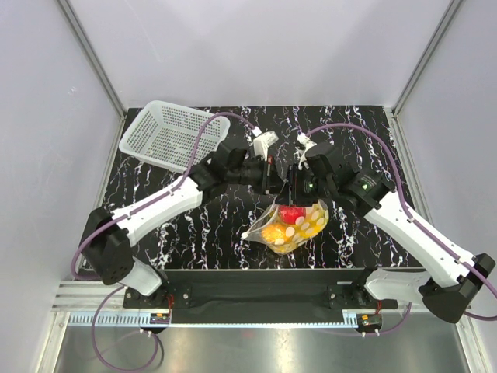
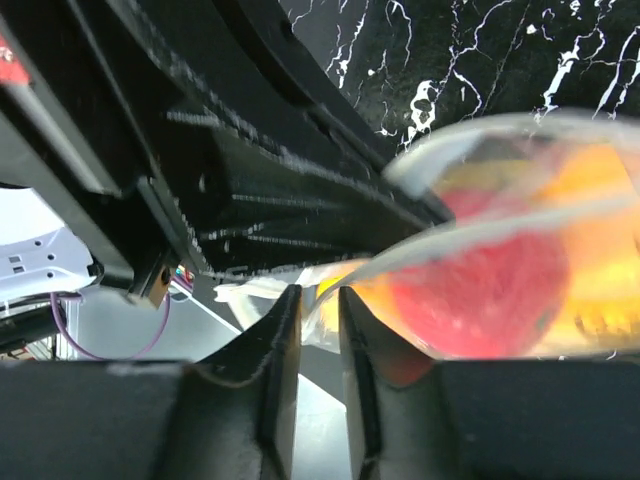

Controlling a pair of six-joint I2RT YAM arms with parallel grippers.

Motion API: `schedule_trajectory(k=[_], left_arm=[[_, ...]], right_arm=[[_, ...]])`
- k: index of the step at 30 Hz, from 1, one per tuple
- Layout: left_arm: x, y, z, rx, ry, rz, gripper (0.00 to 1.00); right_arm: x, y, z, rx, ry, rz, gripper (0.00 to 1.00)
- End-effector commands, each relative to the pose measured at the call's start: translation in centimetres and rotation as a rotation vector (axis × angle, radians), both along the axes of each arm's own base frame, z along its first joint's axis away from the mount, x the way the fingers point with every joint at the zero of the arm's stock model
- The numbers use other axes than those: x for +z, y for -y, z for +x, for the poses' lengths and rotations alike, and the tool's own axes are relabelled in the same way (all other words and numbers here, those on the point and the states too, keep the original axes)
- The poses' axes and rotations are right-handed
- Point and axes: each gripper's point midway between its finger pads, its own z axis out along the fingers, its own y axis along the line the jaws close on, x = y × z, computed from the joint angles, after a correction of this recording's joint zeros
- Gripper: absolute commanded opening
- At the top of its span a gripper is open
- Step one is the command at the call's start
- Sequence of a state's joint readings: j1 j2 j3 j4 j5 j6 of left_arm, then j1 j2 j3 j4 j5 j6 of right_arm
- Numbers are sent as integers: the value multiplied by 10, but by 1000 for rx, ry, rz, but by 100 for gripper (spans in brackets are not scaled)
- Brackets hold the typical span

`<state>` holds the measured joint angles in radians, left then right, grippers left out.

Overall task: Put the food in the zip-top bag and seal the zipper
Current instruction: Adjust the zipper food storage bag at the center of the board.

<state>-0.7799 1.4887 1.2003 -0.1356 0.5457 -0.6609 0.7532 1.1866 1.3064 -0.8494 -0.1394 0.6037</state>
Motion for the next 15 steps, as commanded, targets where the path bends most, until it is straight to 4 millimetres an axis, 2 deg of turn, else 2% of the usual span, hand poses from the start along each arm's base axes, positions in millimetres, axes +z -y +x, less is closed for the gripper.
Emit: schedule_trajectory(k=[1,3,5,14,15], left_arm=[[23,7,-15,-177,67,-41,1],[21,13,-25,-275,41,-67,2],[18,18,-26,-310,35,-81,4],[15,19,-13,-281,63,-61,4],[14,18,-10,-265,61,-52,5]], right_arm=[[9,-3,6,-27,47,32,29],[6,2,5,-36,52,22,33],[3,8,4,-49,62,6,39],[1,29,-1,-48,90,-79,53],[1,28,-2,-48,79,-75,58]])
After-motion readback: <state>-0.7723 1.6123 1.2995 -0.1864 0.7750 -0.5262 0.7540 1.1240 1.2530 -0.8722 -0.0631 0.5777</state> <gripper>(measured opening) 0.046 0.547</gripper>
